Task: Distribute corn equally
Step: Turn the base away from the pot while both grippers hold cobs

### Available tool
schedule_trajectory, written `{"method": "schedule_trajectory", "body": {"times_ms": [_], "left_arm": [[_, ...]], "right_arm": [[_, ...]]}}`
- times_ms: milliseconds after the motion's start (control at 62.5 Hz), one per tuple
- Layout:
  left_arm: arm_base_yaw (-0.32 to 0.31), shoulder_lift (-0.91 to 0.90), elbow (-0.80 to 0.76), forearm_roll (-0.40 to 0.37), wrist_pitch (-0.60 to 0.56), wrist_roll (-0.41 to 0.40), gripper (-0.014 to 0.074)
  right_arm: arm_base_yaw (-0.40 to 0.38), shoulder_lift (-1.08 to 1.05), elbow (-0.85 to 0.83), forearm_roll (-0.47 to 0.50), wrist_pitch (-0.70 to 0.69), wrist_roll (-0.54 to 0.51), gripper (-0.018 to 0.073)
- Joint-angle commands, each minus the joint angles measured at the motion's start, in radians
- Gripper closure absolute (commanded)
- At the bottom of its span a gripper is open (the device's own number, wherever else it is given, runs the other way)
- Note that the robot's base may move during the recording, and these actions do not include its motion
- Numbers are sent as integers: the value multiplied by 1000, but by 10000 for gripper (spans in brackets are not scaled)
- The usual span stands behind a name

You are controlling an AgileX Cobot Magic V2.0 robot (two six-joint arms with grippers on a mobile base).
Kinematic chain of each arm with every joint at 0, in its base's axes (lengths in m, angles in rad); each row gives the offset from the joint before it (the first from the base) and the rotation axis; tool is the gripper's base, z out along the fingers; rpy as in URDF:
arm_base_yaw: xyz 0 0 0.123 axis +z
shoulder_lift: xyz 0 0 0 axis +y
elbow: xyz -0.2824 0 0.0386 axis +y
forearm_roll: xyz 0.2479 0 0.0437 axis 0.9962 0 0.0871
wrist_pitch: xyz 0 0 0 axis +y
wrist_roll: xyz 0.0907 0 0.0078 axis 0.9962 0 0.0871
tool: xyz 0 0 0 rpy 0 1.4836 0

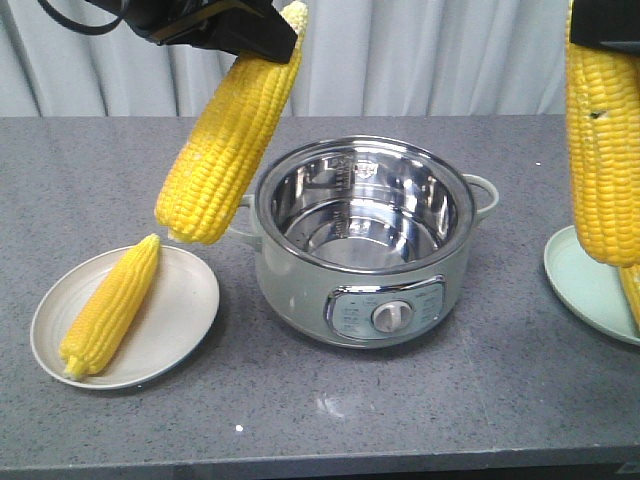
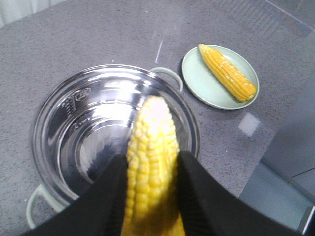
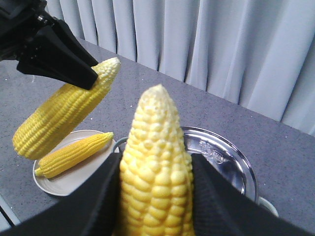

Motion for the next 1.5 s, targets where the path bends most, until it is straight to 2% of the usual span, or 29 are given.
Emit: {"method": "schedule_trajectory", "body": {"times_ms": [0, 1487], "left_arm": [[-1, -46, -21, -32, -20, -5, 604], [-1, -46, -21, -32, -20, -5, 604]], "right_arm": [[-7, -10, -25, 45, -44, 1, 565], [-7, -10, -25, 45, -44, 1, 565]]}}
